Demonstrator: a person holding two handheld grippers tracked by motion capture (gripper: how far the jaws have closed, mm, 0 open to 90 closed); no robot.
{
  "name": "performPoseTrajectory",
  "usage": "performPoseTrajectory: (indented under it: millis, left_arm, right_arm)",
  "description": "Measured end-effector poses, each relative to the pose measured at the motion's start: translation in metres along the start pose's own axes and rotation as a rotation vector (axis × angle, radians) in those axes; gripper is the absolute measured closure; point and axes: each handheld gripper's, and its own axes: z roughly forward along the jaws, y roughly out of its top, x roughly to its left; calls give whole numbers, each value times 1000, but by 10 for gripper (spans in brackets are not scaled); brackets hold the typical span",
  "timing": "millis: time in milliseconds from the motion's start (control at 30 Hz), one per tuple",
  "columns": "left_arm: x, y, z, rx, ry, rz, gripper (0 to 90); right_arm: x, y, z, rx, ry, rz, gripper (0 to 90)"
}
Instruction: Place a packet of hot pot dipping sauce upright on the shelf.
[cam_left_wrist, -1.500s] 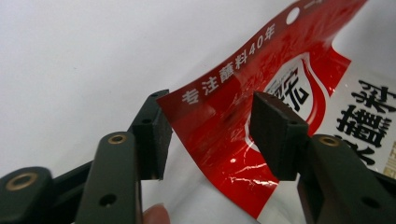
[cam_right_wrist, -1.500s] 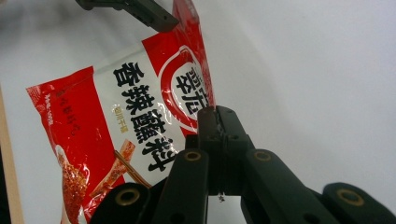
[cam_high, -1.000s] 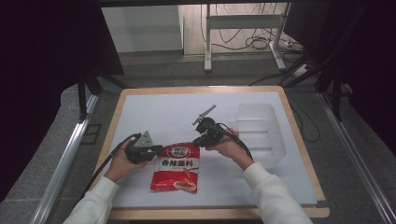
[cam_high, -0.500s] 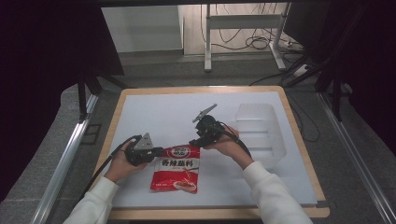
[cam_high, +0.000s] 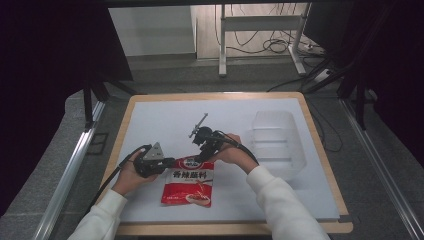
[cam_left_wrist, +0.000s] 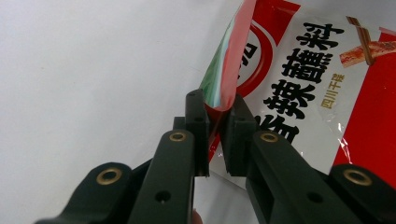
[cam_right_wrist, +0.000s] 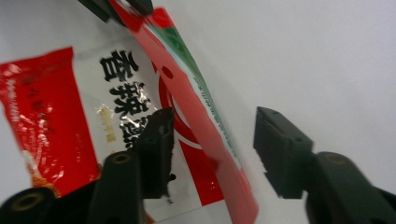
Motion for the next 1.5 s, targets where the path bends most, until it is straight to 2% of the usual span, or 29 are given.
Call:
performPoseTrajectory:
  millis: [200,267,467,500,600,700,800,867,1033,1267,1500]
  left_arm:
    - [1,1,-1,0,-3,-8,820]
    - [1,1,-1,-5,0,-13,818]
    - [1,1,-1,-13,14,-19,787]
    - [2,1,-1,-20,27,-28,764]
    - [4,0,-4,-40,60,-80,560]
    - [7,-2,-10,-57,81,-166,429]
    - [9,-6,-19,-79,99,-215,349]
    - [9,-11,-25,-102,86,-247,327]
    - [9,-23,-30,-98,126,-296,337]
    - [10,-34,-34,-101,136,-324,340]
    - [11,-36,-30,-88,137,-321,339]
  right_arm:
    - [-3,2,15,64,-15,-12,720]
    - [-3,2,17,62,-16,-14,779]
    - [-3,2,18,60,-19,-53,864]
    - [-3,2,18,59,-21,-60,871]
    - [-3,2,16,54,-14,-84,878]
    - [-3,1,12,30,-15,-68,881]
    - [-4,-1,6,5,-4,-64,882]
    - [-5,-2,0,-12,4,-52,884]
    - [-4,-6,-13,-41,12,-35,884]
    - [-2,-11,-28,-82,33,-11,886]
    - [-2,-12,-44,-121,74,15,887]
